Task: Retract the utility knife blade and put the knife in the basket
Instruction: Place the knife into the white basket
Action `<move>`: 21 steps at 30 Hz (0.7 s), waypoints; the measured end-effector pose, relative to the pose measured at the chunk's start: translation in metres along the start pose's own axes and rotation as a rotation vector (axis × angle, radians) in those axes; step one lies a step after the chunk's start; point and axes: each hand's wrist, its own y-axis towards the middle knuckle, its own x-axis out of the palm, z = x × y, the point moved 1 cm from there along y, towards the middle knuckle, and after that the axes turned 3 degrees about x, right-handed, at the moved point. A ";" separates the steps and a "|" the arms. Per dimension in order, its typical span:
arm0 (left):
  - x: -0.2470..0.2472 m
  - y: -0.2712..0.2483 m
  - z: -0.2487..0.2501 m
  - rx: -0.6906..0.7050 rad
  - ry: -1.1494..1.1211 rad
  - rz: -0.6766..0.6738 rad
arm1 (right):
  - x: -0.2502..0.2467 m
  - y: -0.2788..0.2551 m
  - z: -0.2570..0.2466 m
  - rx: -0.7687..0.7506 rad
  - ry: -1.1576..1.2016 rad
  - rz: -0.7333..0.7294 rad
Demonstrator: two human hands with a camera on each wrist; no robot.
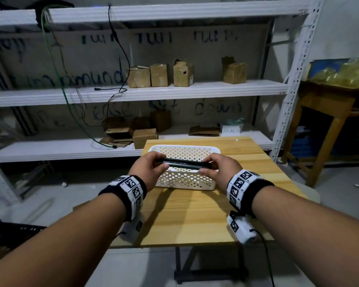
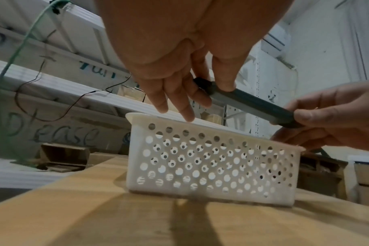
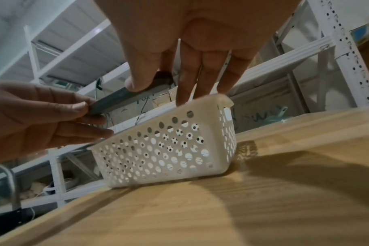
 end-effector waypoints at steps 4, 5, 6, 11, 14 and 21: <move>0.002 0.005 -0.004 0.012 0.073 -0.030 | 0.005 0.003 0.003 0.028 -0.070 -0.026; 0.002 0.005 -0.005 0.014 0.081 -0.028 | 0.005 0.003 0.003 0.027 -0.094 -0.029; 0.001 0.004 -0.005 0.015 0.081 -0.027 | 0.004 0.002 0.002 0.024 -0.123 -0.026; -0.001 0.000 -0.004 -0.052 -0.026 -0.051 | -0.001 -0.002 0.000 0.021 -0.179 -0.046; -0.001 -0.007 0.004 -0.101 -0.024 -0.103 | -0.005 -0.006 -0.001 0.027 -0.213 -0.077; -0.011 -0.019 0.017 -0.209 0.065 -0.236 | -0.012 -0.013 -0.005 0.034 -0.262 -0.210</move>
